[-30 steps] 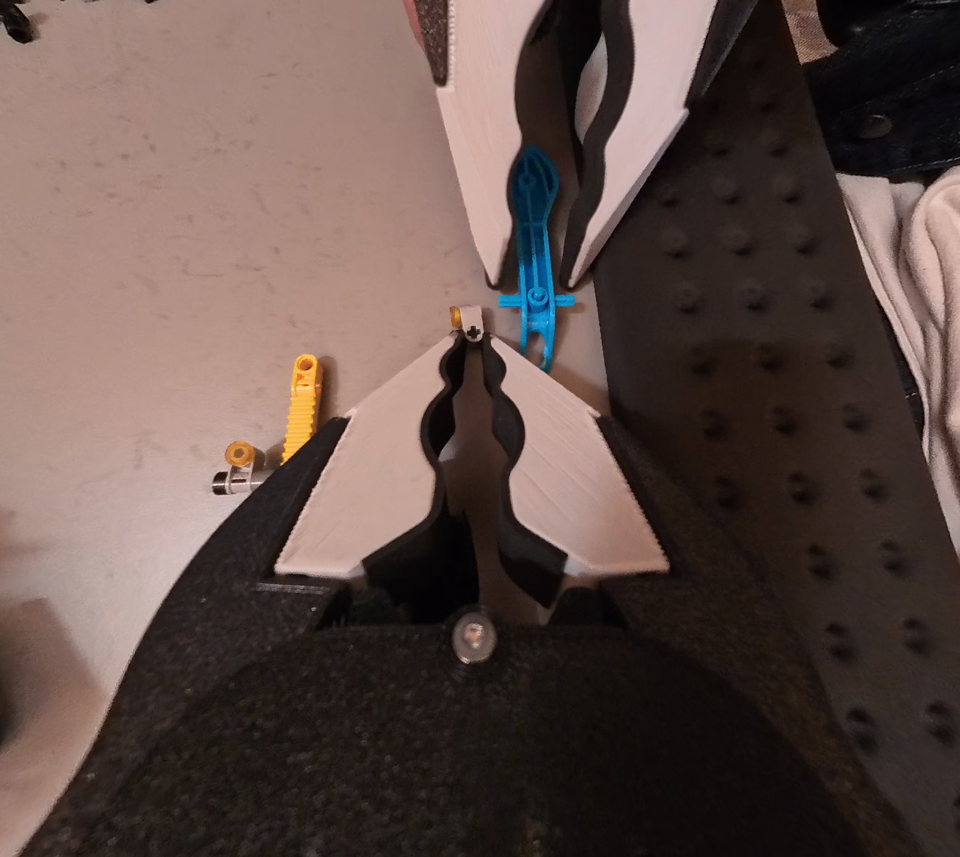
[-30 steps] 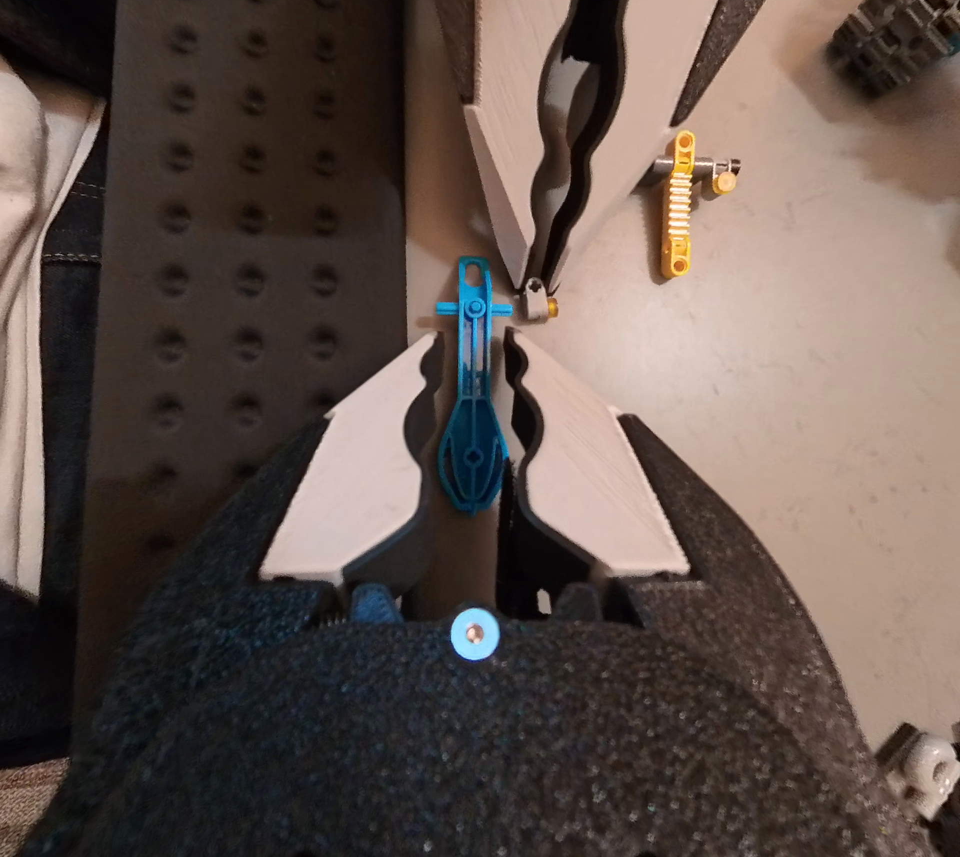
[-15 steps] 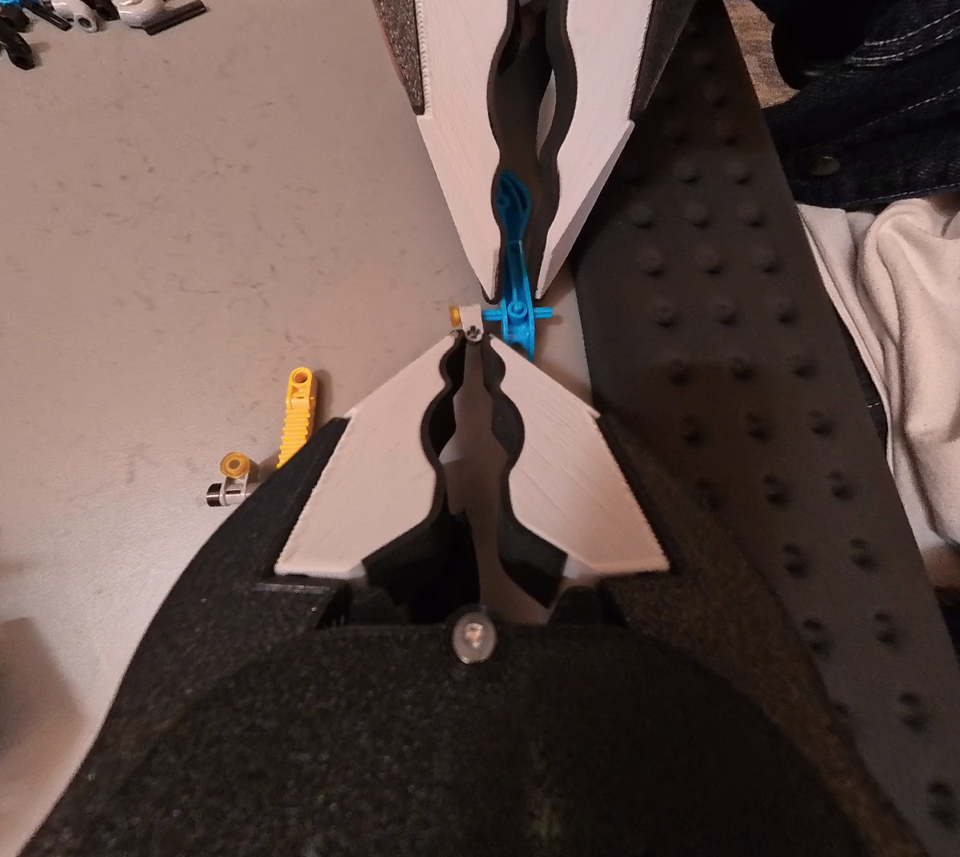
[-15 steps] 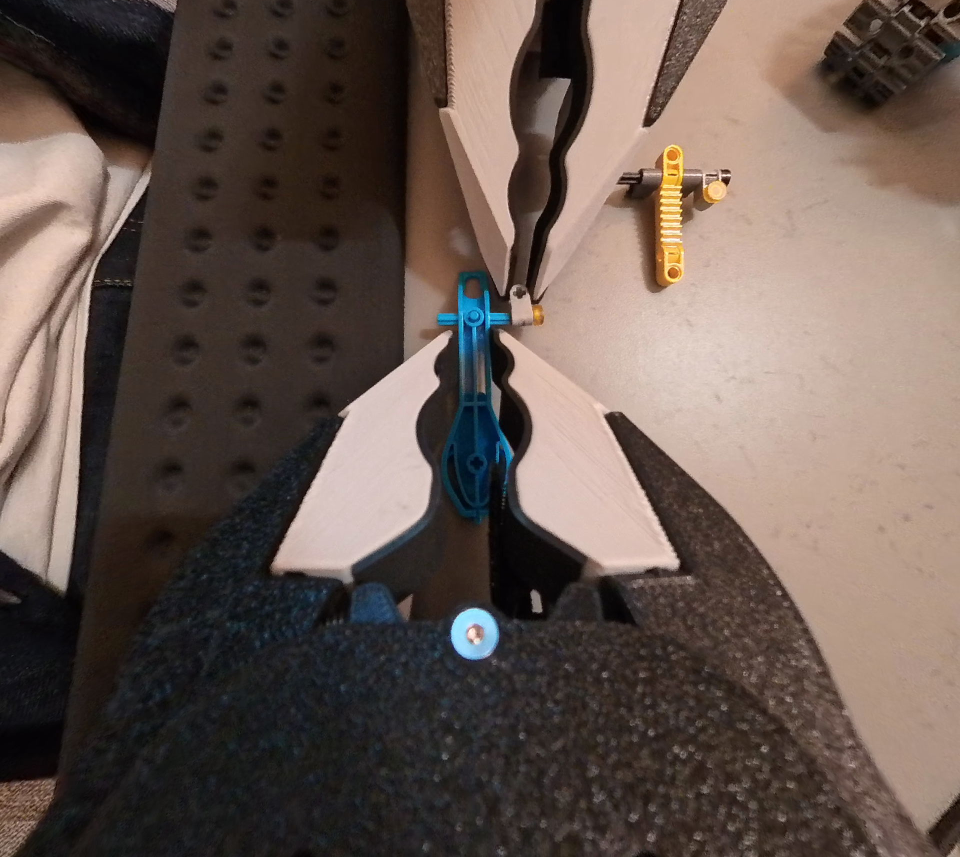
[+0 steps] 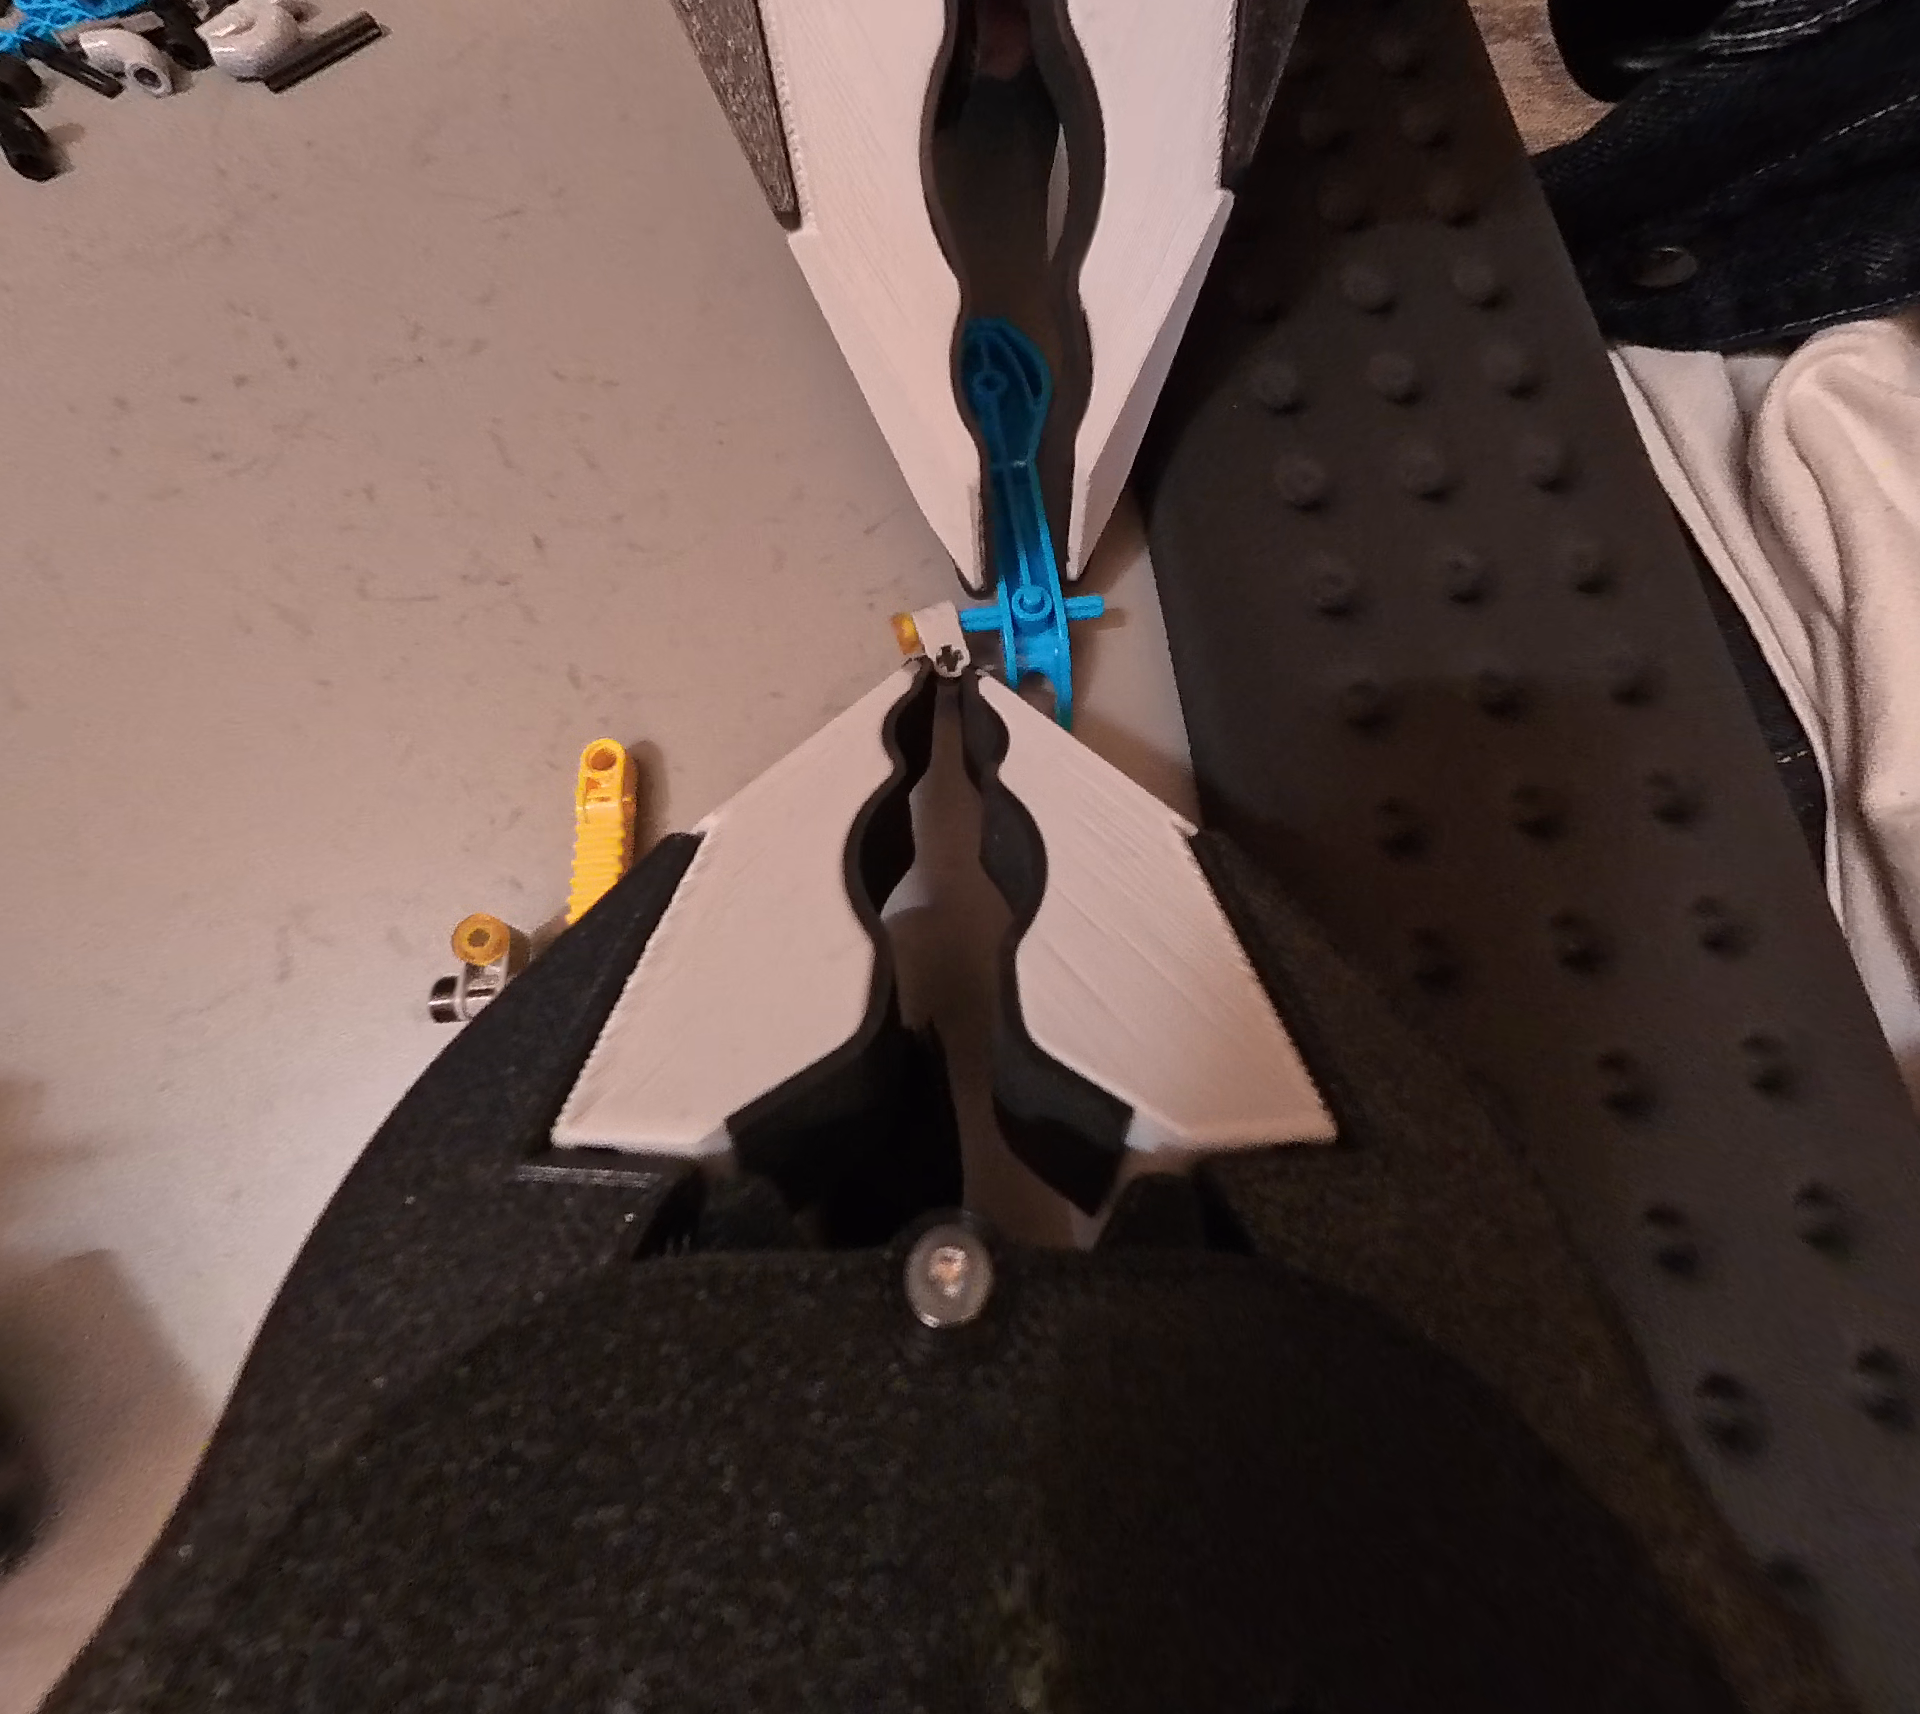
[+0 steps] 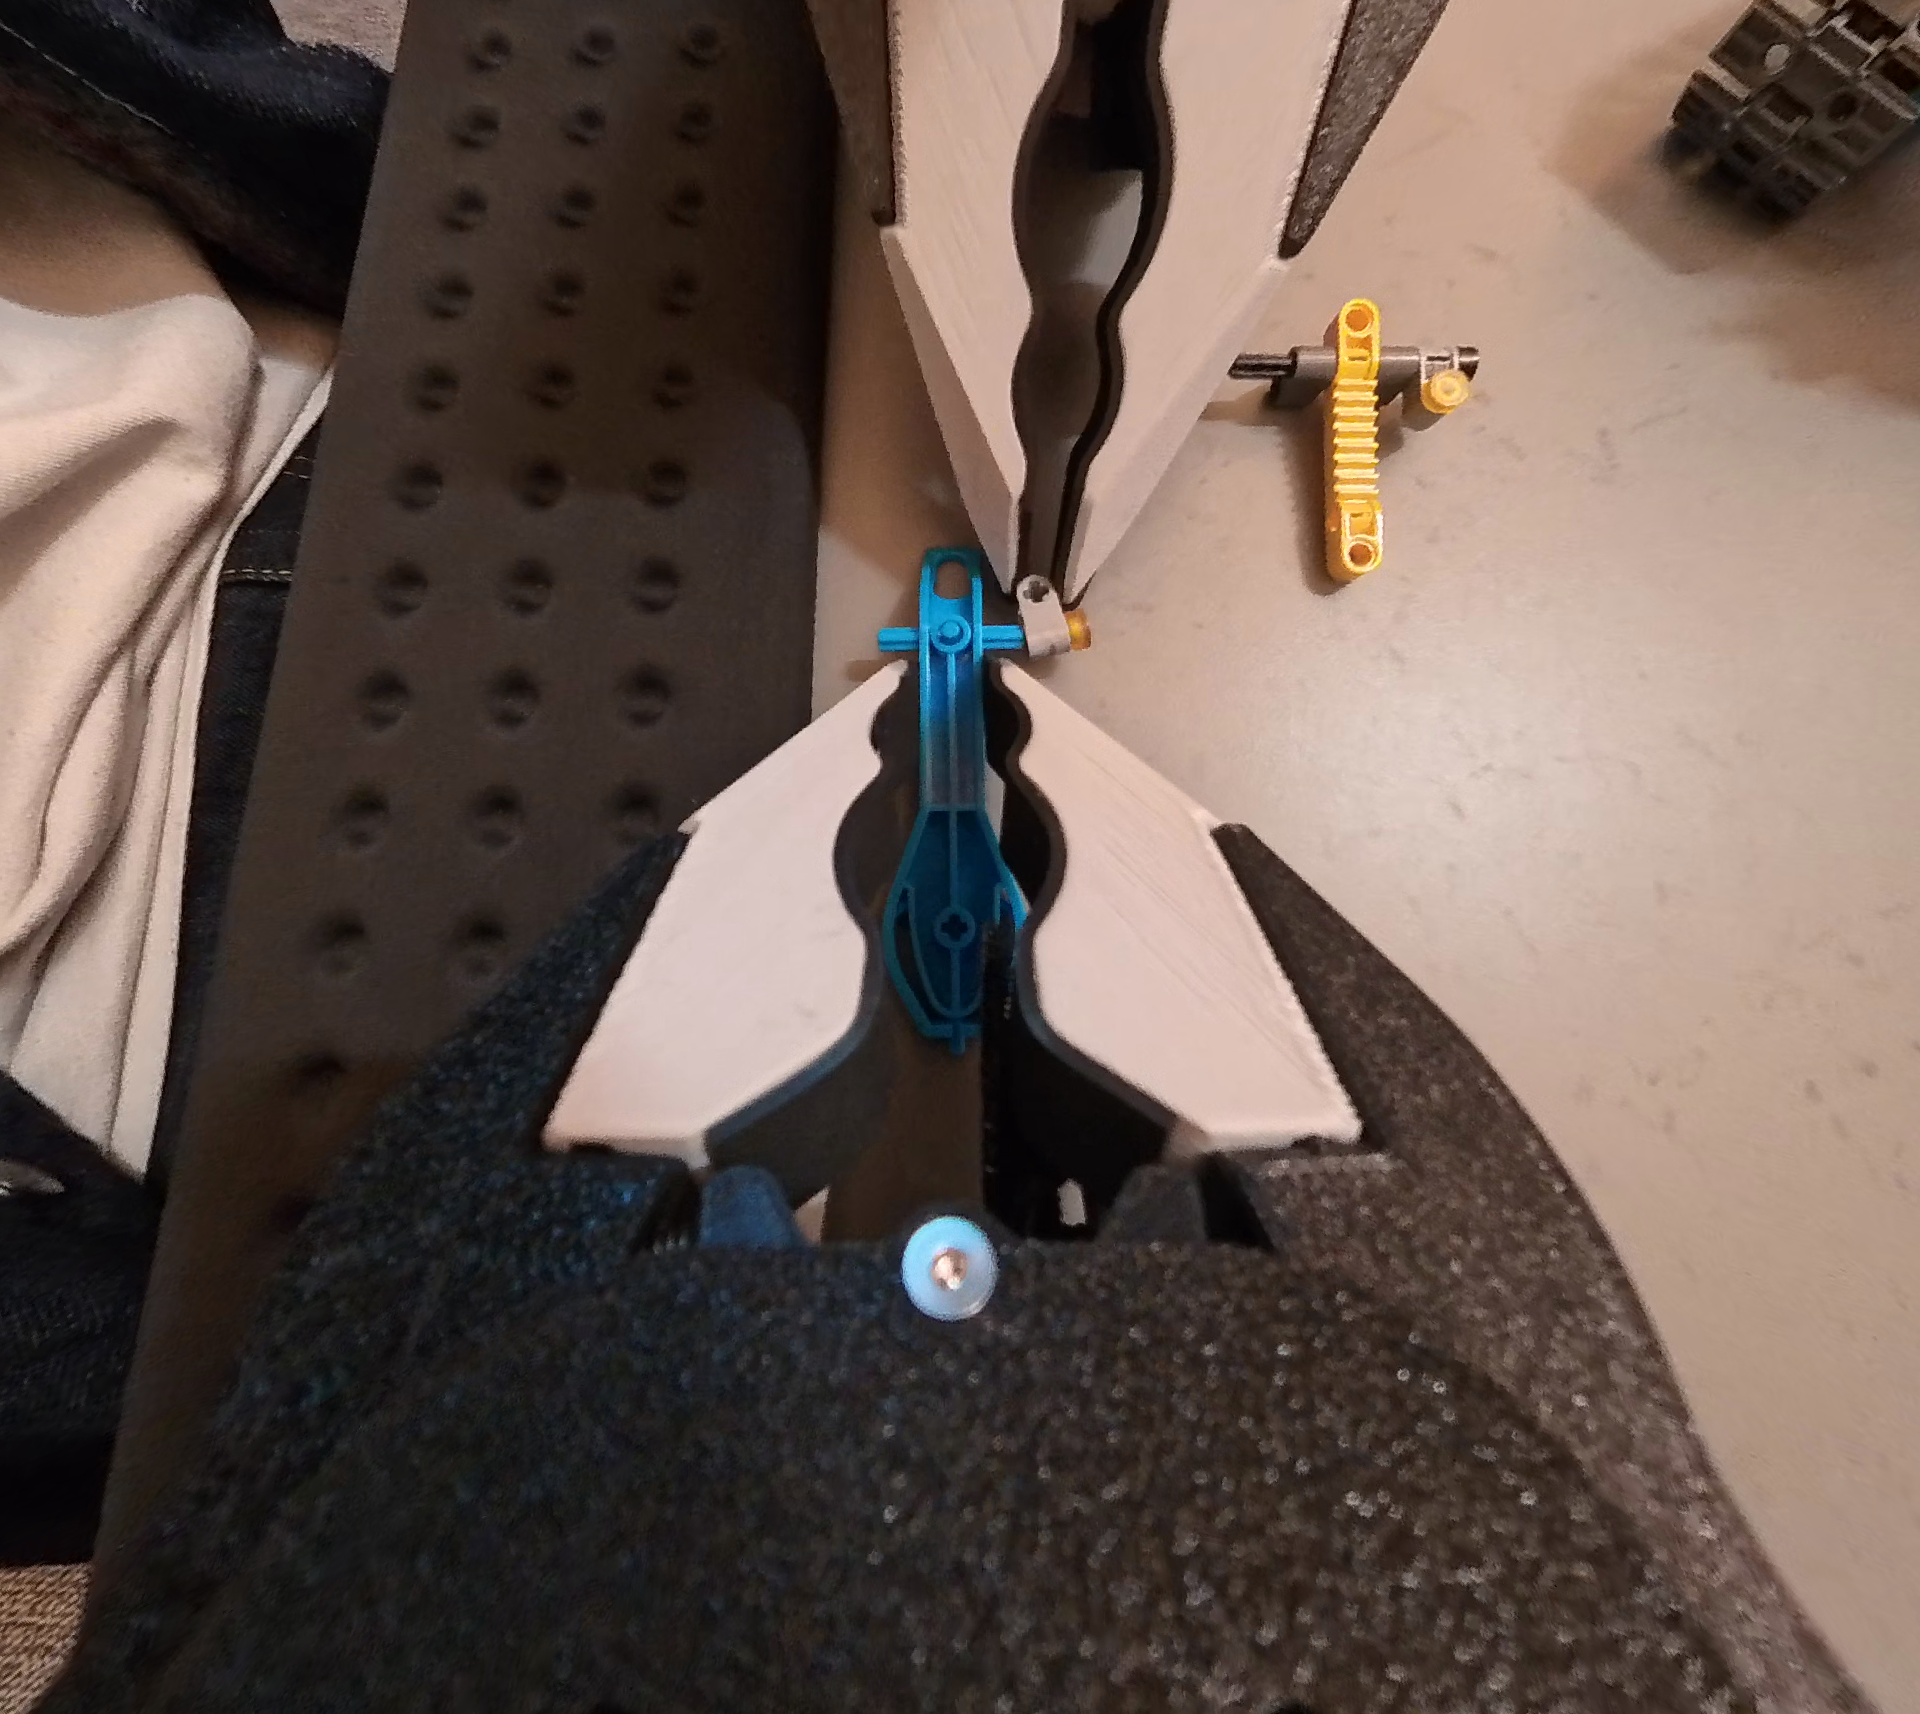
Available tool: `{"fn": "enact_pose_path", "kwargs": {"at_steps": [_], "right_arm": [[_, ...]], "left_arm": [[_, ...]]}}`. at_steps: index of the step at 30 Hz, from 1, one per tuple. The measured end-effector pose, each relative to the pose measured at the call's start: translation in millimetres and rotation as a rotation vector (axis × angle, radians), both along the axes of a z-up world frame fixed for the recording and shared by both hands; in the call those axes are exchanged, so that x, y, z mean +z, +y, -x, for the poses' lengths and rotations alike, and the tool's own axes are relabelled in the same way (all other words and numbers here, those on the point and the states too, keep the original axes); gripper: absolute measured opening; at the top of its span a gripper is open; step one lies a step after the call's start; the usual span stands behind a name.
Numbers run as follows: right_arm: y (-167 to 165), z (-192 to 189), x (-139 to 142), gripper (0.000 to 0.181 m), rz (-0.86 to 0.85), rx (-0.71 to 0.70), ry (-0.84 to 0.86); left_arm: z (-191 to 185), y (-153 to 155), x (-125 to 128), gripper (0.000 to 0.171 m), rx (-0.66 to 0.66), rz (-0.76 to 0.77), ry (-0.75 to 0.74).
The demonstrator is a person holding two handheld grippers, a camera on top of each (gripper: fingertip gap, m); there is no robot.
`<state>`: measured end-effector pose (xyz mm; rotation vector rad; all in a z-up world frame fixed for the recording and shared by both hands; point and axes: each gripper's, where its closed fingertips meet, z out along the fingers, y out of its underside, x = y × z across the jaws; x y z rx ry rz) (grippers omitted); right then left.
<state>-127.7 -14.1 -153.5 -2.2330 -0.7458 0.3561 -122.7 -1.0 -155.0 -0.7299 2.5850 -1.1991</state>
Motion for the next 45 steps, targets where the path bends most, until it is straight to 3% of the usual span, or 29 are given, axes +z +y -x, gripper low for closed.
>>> {"fn": "enact_pose_path", "kwargs": {"at_steps": [7,10,14,17,18,20,22,24,27,31,33,35,37,41,43,45], "right_arm": [[0.2,-7.6,-0.2,0.014,-0.020,-0.038,-0.061],[-6.1,-10.8,21.0,0.016,-0.074,-0.082,-0.069],[-9.3,-12.5,11.5,0.033,0.037,-0.093,-0.191],[-6.6,-6.9,-8.1,0.020,0.152,-0.031,-0.264],[-4.0,-5.3,-5.6,0.010,0.158,-0.027,-0.257],[1.3,-18.7,-0.4,0.009,0.138,-0.052,-0.349],[7.7,-26.9,17.8,0.009,0.068,-0.108,-0.330],[17.8,-38.6,47.0,0.010,-0.057,-0.218,-0.213],[30.5,-57.0,87.1,0.010,-0.231,-0.400,0.139],[38.8,-65.3,115.9,0.010,-0.407,-0.466,0.693],[40.1,-73.4,123.1,0.010,-0.422,-0.476,0.953],[36.9,-82.9,140.2,0.009,-0.474,-0.457,1.149],[41.4,-88.9,141.1,0.010,-0.505,-0.495,1.211],[53.2,-65.9,148.4,0.010,-0.541,-0.450,1.141],[53.6,-58.4,152.7,0.010,-0.585,-0.437,1.030],[45.1,-60.5,166.8,0.010,-0.693,-0.433,0.967]], "left_arm": [[-0.3,2.2,-1.4,0.003,0.003,-0.007,0.004],[-3.4,9.9,-5.8,0.004,0.041,-0.042,0.005],[-3.1,12.8,-6.2,0.004,0.066,-0.036,0.031],[-3.2,13.3,-6.3,0.004,0.086,-0.017,0.061],[-3.2,13.4,-6.3,0.005,0.093,-0.012,0.067],[-3.3,14.7,-6.3,0.005,0.108,-0.011,0.068],[-3.9,18.3,-6.2,0.006,0.129,-0.014,0.063],[-5.4,24.1,-5.1,0.014,0.158,-0.012,0.052],[-6.4,25.4,-2.7,0.017,0.169,-0.009,0.035],[-8.9,20.7,-5.9,0.016,0.188,-0.012,0.061],[-11.4,21.3,-6.0,0.006,0.224,0.015,0.102],[-12.0,17.2,-0.9,0.006,0.270,0.118,0.193],[-17.5,9.1,17.6,0.006,0.323,0.310,0.262],[-29.7,-11.3,68.5,0.005,0.347,0.850,0.449],[-35.9,-6.3,90.0,0.005,0.340,1.040,0.464],[-39.8,0.9,93.8,0.005,0.360,1.129,0.488]]}}
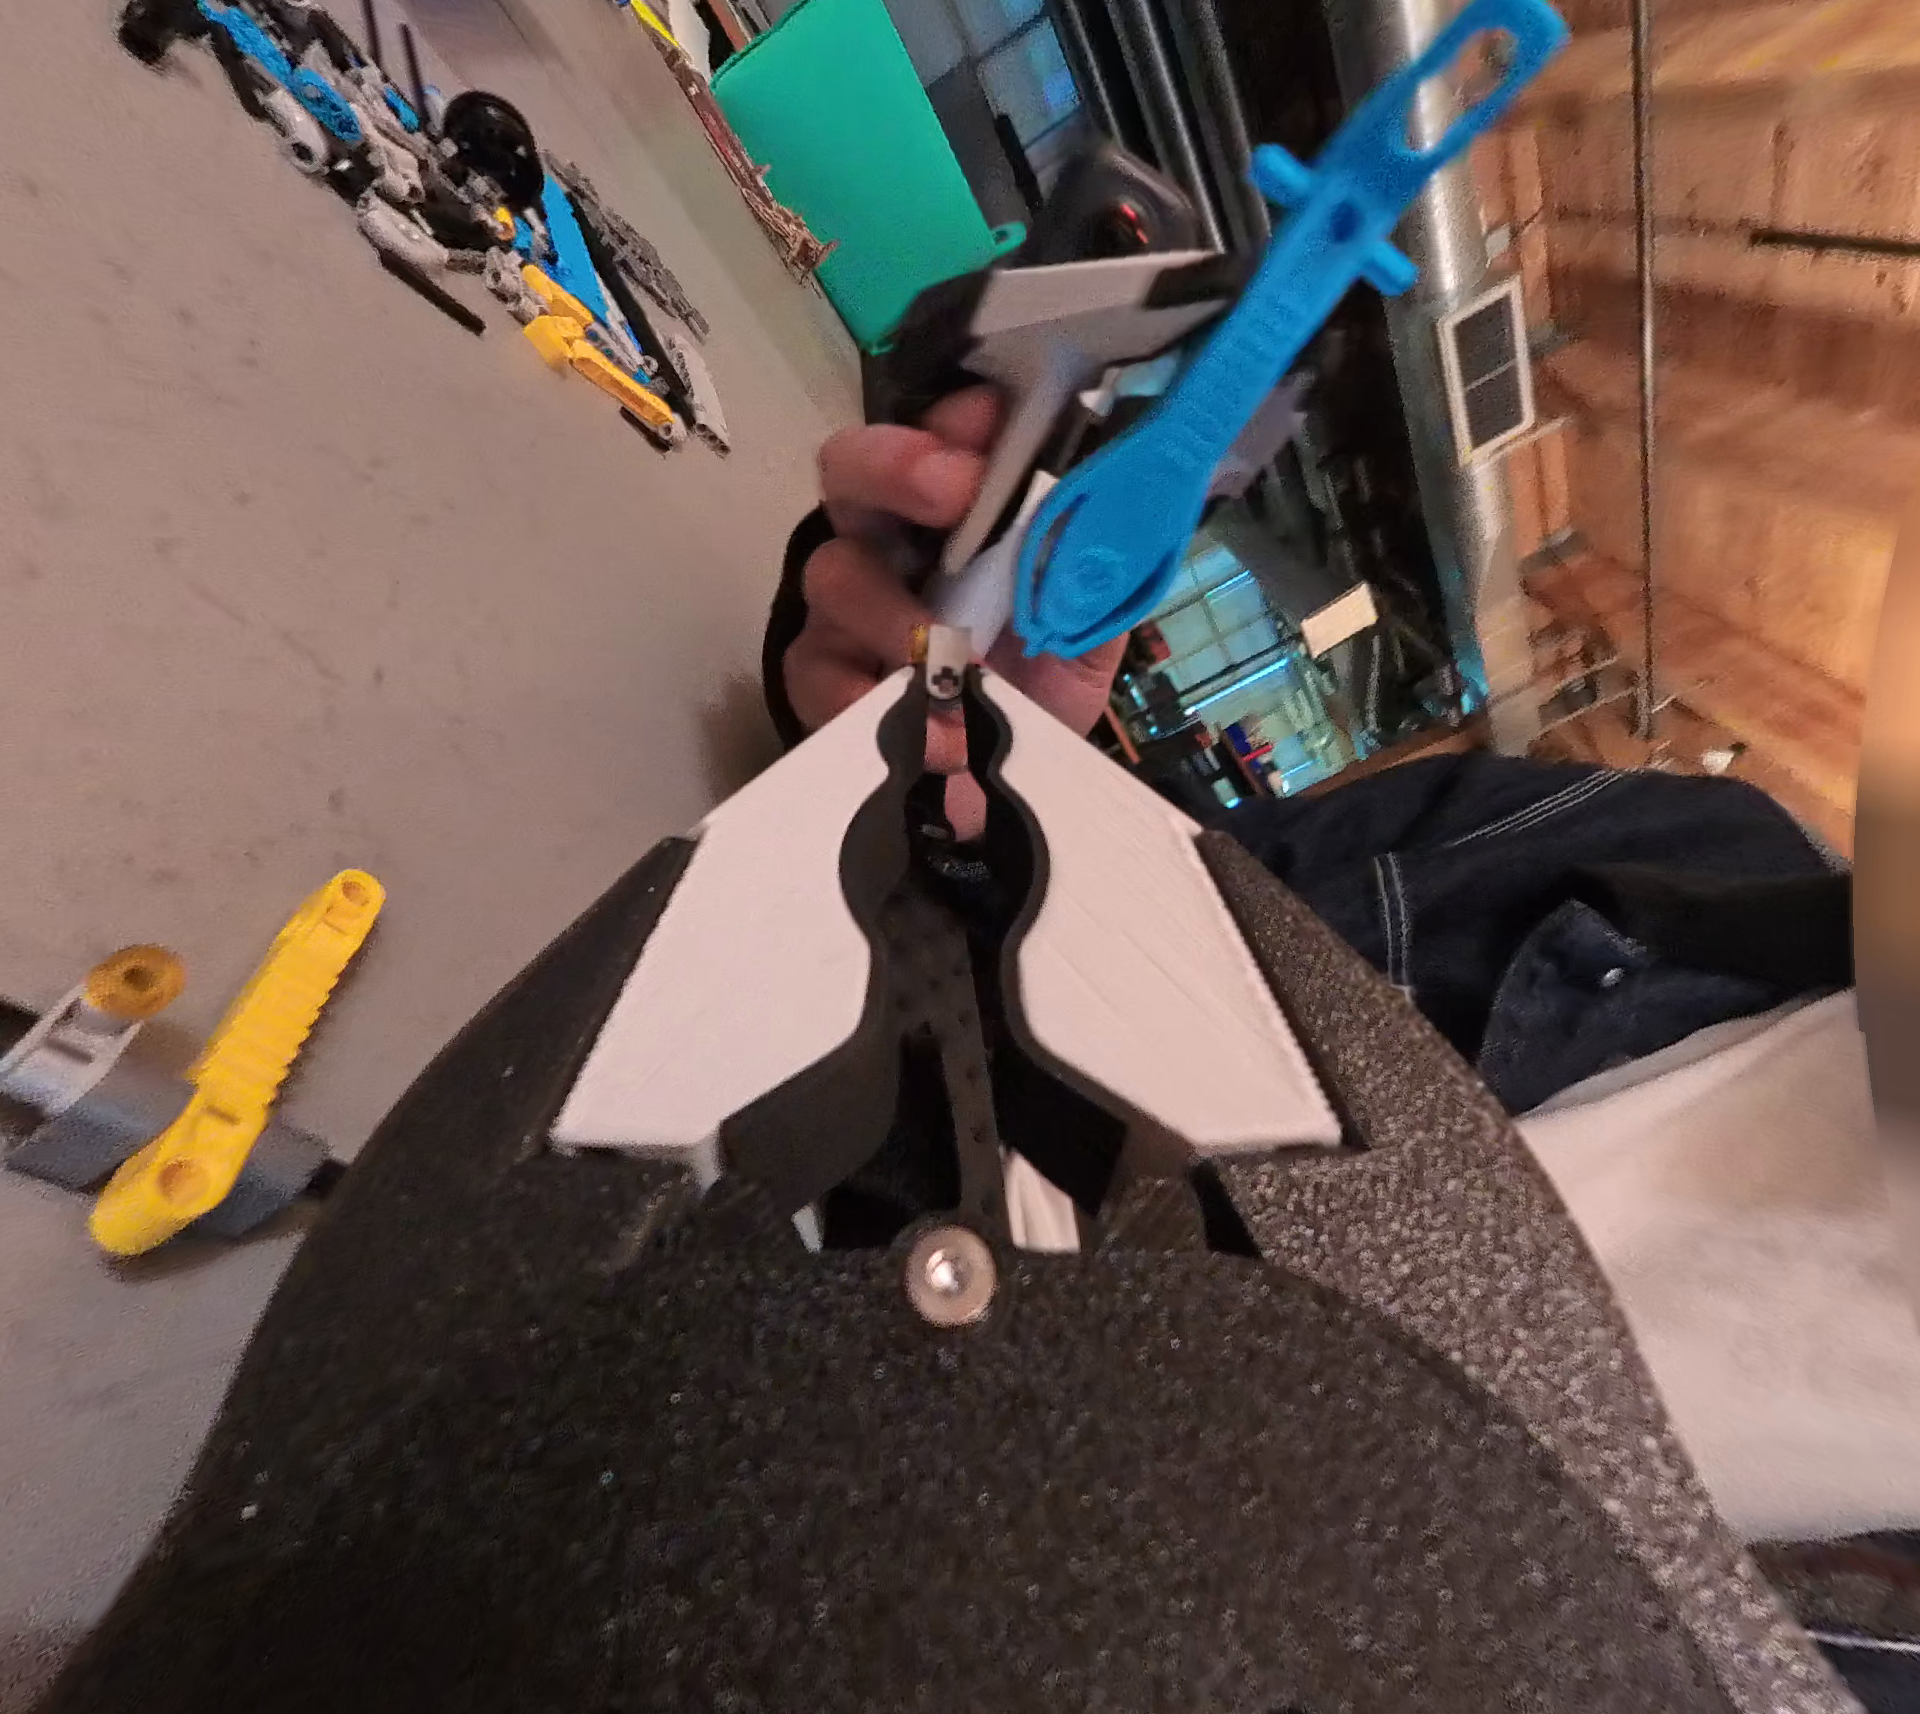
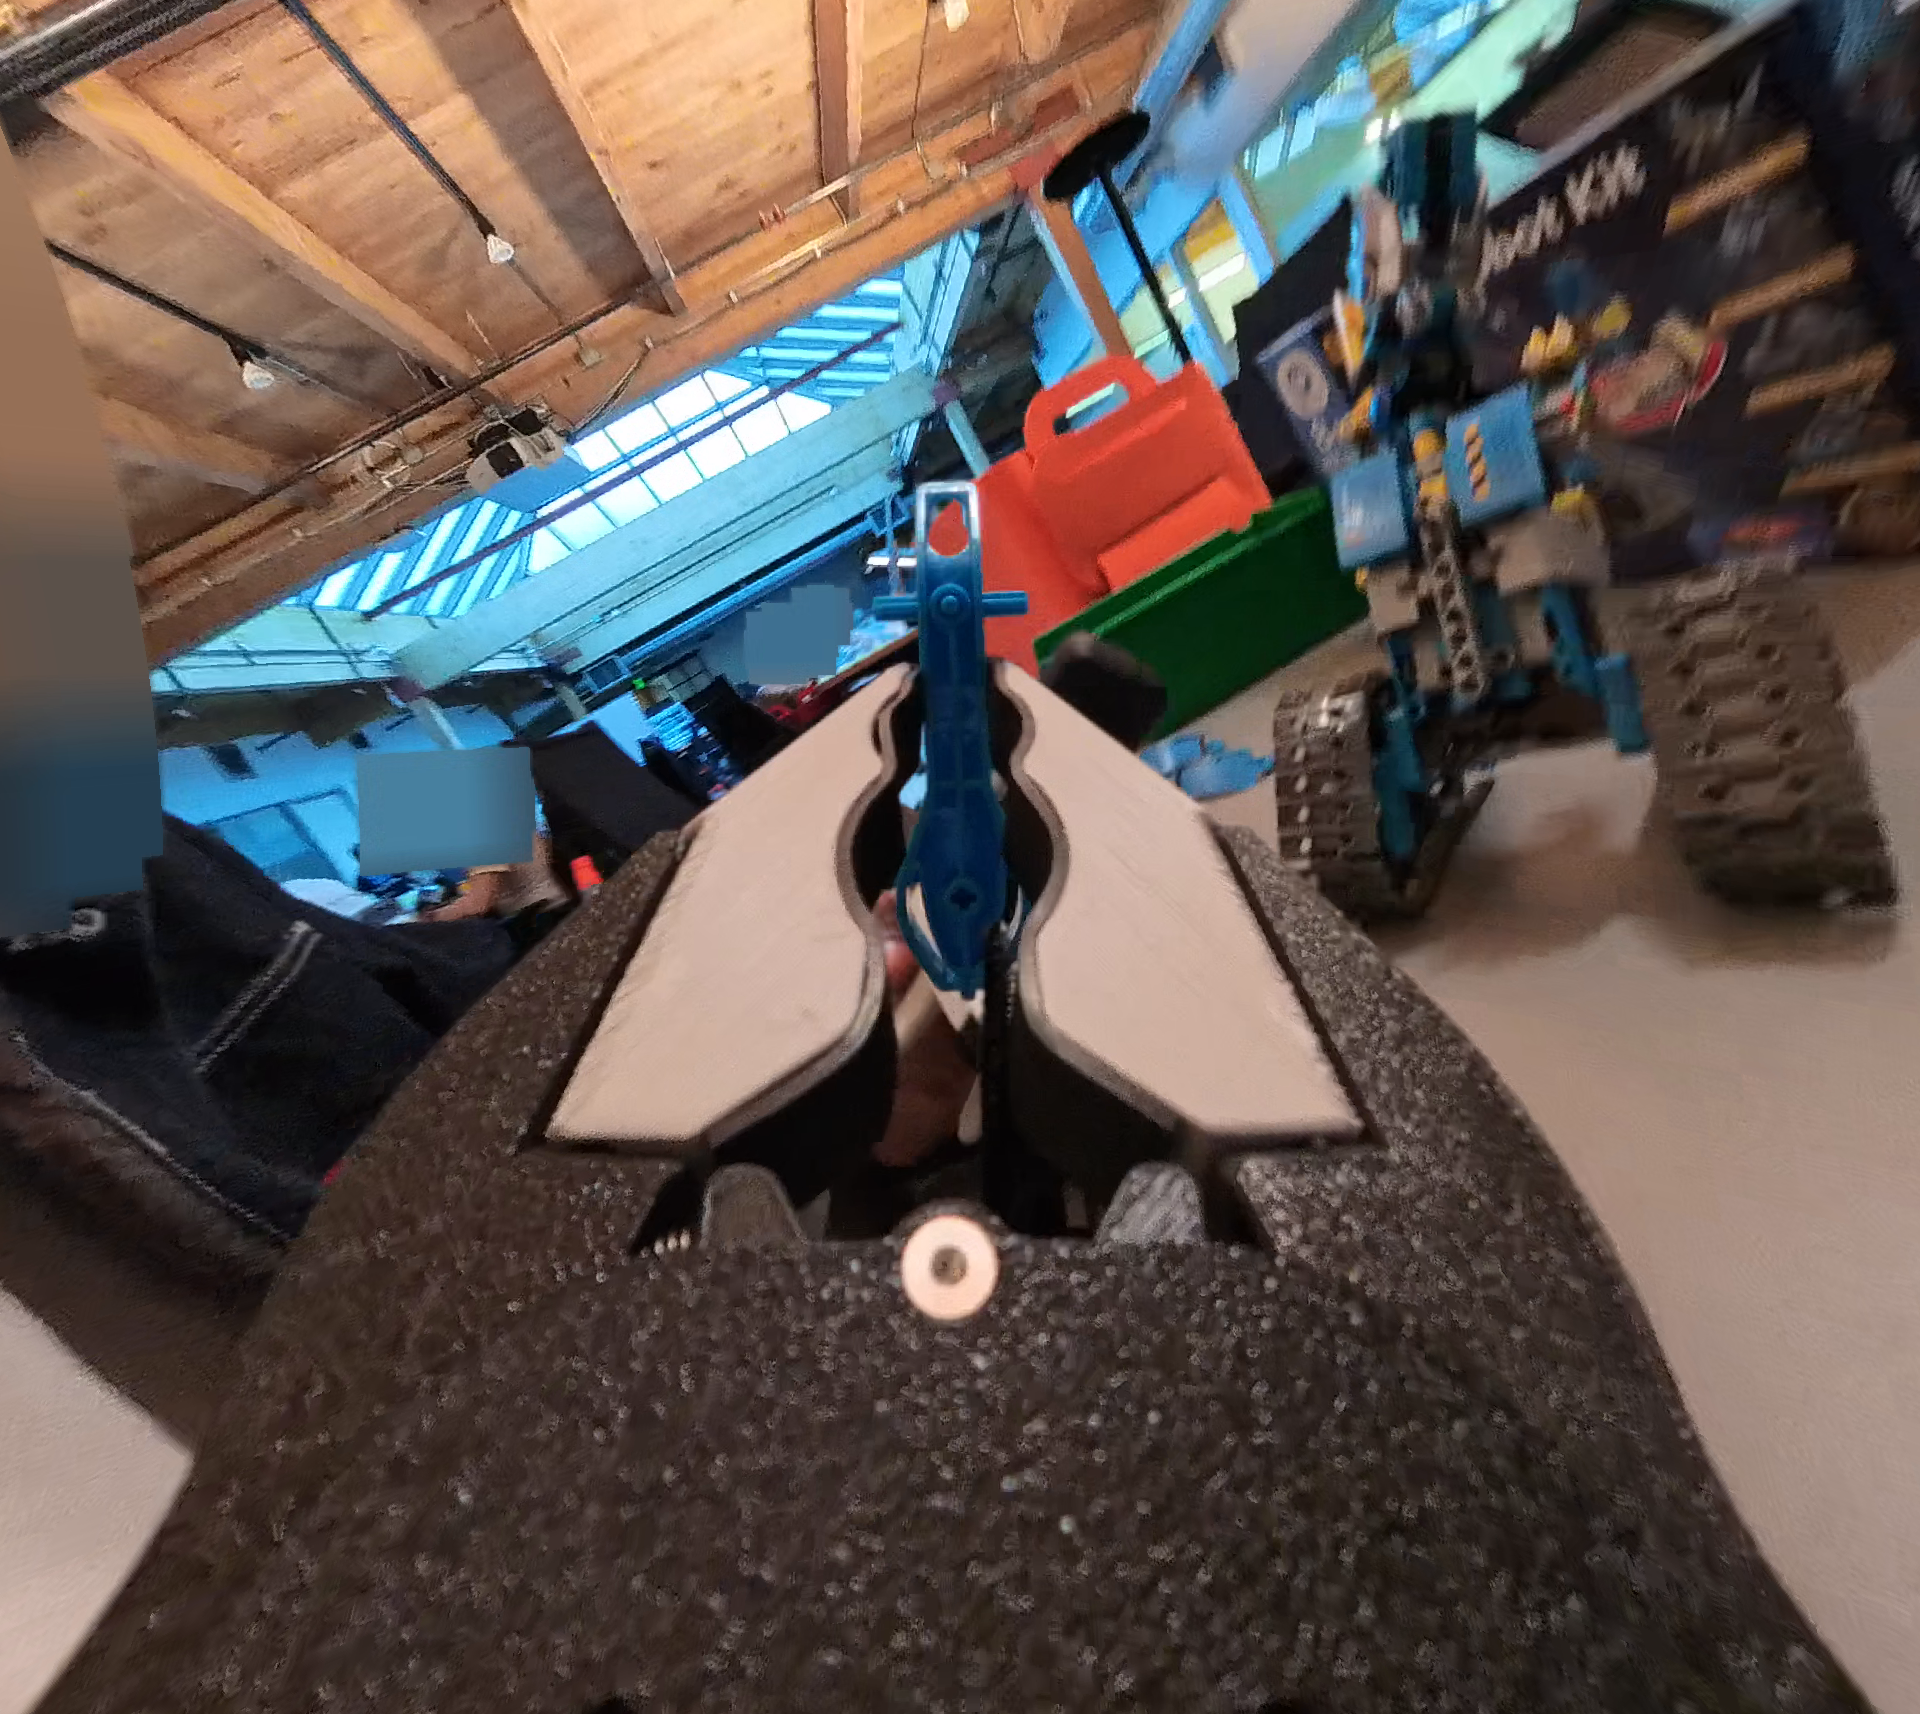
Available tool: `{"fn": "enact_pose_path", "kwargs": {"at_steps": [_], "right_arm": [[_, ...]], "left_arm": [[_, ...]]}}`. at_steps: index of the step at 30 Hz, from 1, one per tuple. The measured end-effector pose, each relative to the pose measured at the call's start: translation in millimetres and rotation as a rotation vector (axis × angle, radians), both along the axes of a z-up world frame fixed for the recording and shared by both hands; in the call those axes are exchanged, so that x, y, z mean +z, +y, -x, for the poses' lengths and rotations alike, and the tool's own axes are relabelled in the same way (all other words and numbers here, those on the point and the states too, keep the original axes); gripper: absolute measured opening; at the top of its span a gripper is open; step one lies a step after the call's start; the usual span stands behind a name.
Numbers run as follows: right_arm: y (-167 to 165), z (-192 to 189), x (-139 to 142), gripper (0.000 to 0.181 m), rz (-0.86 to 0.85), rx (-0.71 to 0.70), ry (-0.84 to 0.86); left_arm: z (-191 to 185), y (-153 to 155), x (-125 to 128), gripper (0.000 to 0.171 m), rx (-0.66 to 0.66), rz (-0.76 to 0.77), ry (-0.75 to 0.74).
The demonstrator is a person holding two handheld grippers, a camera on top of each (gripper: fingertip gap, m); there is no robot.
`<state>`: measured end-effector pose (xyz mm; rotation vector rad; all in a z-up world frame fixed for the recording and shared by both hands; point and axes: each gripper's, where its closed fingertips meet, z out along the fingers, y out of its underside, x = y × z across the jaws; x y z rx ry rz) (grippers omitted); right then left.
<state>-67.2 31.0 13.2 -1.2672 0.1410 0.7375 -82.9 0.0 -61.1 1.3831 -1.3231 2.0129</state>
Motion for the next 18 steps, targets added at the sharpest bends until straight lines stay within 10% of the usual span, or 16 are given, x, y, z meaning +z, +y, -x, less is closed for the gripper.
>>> {"fn": "enact_pose_path", "kwargs": {"at_steps": [18], "right_arm": [[2.2,13.4,-1.7,0.010,0.028,-0.097,-0.313]], "left_arm": [[2.5,7.5,9.5,0.005,-0.034,0.206,0.060]]}}
